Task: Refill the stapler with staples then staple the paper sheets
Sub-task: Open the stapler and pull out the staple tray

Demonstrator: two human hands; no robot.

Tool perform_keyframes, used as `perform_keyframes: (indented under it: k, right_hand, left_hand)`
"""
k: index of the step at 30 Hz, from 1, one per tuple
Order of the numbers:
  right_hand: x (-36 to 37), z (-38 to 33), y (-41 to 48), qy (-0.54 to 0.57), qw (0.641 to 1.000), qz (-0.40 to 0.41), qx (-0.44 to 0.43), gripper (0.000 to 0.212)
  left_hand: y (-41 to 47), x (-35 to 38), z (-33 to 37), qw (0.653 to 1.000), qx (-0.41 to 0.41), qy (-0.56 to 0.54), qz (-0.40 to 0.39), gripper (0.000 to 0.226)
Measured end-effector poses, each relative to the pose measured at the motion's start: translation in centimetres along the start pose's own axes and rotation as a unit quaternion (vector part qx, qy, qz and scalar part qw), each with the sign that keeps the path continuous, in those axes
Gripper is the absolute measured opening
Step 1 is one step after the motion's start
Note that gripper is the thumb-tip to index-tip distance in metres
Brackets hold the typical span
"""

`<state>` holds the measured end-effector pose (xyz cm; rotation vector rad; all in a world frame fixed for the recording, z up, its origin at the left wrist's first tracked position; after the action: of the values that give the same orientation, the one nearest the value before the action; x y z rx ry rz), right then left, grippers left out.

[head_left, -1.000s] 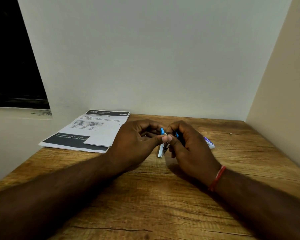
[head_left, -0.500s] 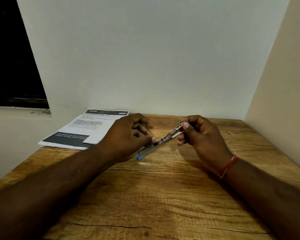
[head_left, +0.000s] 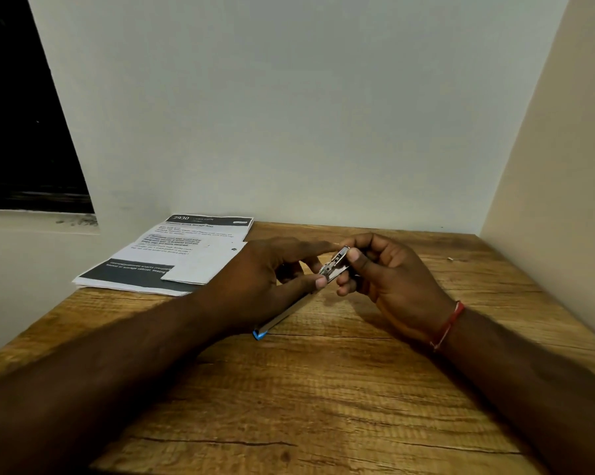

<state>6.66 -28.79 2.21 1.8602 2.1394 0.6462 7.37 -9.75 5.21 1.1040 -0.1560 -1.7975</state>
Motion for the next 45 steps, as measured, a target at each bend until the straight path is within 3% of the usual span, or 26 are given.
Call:
perform_keyframes:
  k: [7, 12, 17, 26, 35, 42, 45]
  right_hand:
    - [0.4, 0.5, -0.2, 0.000, 1.000, -0.008, 0.019, 0.025]
    - [0.5, 0.6, -0.4, -0.018, 0.999, -0.018, 0.022, 0.017]
    - [0.6, 0.6, -0.5, -0.036, 0.999, -0.018, 0.020, 0.013]
    - [-0.2, 0.8, 0.0, 0.003, 1.000, 0.013, 0.020, 0.017]
    - [-1.3, 1.2, 0.1, 0.000, 0.998, 0.053, 0.047, 0.014]
    - [-0.8, 0.5, 0.0, -0.027, 0.999, 0.038, 0.023, 0.012]
    - [-0.5, -0.2, 0.0, -0.055, 0.998, 0.024, -0.007, 0.012]
  left_hand:
    - [-0.1, 0.2, 0.9, 0.999, 0.027, 0.024, -0.004, 0.041]
    - [0.0, 0.7, 0.2, 1.000, 0.002, 0.014, -0.027, 0.025]
    - [-0.1, 0.7, -0.9, 0.999, -0.039, -0.005, -0.033, 0.025]
    - [0.0, -0.8, -0.8, 0.998, -0.025, -0.017, 0.049, 0.032]
    - [0.1, -1.2, -2.3, 0.994, -0.089, -0.026, 0.057, 0.023]
    - [0.4, -0.6, -5.1, 0.958, -0.209, -0.193, 0.032, 0.018]
    - [0.3, 0.5, -5.7, 0.927, -0.254, -0.275, -0.005, 0.011]
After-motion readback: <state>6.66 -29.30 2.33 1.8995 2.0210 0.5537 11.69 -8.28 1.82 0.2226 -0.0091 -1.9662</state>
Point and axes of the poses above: each hand's wrist, its own y-axis towards the middle knuckle, its own x-axis out of the palm, z = x × y, the point moved 9 cm from there along y, towards the middle knuckle, and after that the axes turned 8 degrees about -x, right-handed, at the moved point
